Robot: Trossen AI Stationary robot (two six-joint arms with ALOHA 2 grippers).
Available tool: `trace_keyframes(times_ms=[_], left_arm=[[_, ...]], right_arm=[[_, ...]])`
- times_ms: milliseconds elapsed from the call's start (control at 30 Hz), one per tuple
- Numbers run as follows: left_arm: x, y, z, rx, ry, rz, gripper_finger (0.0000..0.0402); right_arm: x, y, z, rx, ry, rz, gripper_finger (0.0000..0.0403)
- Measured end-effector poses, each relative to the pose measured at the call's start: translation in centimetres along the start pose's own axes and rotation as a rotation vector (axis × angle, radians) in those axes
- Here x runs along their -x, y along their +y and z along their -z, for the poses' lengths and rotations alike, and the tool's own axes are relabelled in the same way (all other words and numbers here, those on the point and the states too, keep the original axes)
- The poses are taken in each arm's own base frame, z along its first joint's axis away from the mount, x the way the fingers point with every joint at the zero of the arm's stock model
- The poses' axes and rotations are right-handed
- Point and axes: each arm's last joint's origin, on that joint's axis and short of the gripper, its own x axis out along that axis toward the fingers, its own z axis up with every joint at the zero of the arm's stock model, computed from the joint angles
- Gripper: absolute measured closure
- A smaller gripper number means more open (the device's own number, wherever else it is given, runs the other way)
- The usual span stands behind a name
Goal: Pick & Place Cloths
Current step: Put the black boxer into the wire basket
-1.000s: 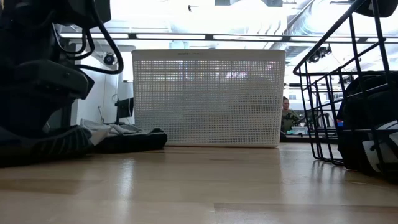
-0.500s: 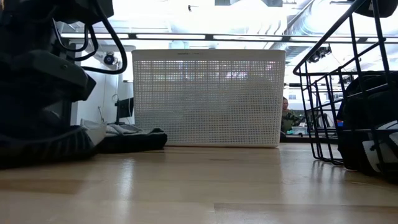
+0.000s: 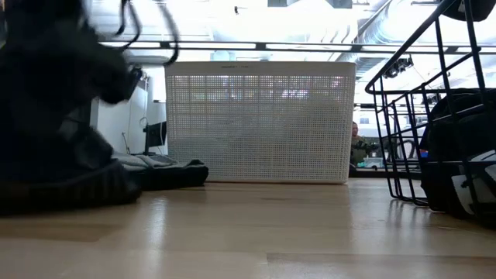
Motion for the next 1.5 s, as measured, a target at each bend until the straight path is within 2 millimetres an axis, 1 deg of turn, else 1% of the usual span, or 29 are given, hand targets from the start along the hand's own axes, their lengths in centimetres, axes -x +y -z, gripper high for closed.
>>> trace_keyframes(times_ms=[233,367,500,600,700,833,967,1133,1200,1333,1400,1500], left_arm=[[4.9,-3.3,-0.4,-0.109,-0.182,0.115,0.0387],[8.2,-5.2,-0.7,-0.201,-0.333,0.189,0.0387],[12.1,-6.9,-0.9,-0.328,-0.493,0.269,0.0387],[15.0,-7.8,-1.0,-0.396,-0.613,0.305,0.0387],[17.5,-8.3,-1.1,-0.436,-0.738,0.325,0.0387],[20.0,-9.1,-1.2,-0.484,-0.878,0.370,0.0387],[21.4,-9.7,-2.0,-0.514,-0.979,0.420,0.0387],[22.4,-10.3,-4.0,-0.537,-1.025,0.508,0.0387],[22.7,-10.3,-4.9,-0.539,-1.018,0.542,0.0387],[22.9,-10.2,-6.4,-0.527,-0.996,0.587,0.0387],[22.9,-10.1,-7.0,-0.512,-0.975,0.604,0.0387],[23.0,-9.9,-7.8,-0.488,-0.947,0.625,0.0387]], right_arm=[[0.0,0.0,0.0,0.019,0.008,-0.005,0.0215],[0.0,0.0,0.0,0.025,0.007,-0.006,0.0215],[0.0,0.0,0.0,0.032,0.007,-0.007,0.0215],[0.0,0.2,-0.1,0.057,-0.006,-0.025,0.0215],[-0.1,0.7,-0.4,0.097,-0.046,-0.065,0.0215],[-0.5,1.7,-1.0,0.202,-0.131,-0.099,0.0215],[-1.5,2.9,-1.5,0.375,-0.212,-0.104,0.0215],[-3.0,4.4,-2.0,0.593,-0.287,-0.105,0.0215],[-3.6,4.8,-2.1,0.648,-0.313,-0.090,0.0215],[-4.1,5.0,-2.2,0.701,-0.354,-0.028,0.0212],[-4.2,5.0,-2.3,0.737,-0.375,0.025,0.0203],[-4.1,4.9,-2.5,0.805,-0.415,0.106,0.0178]])
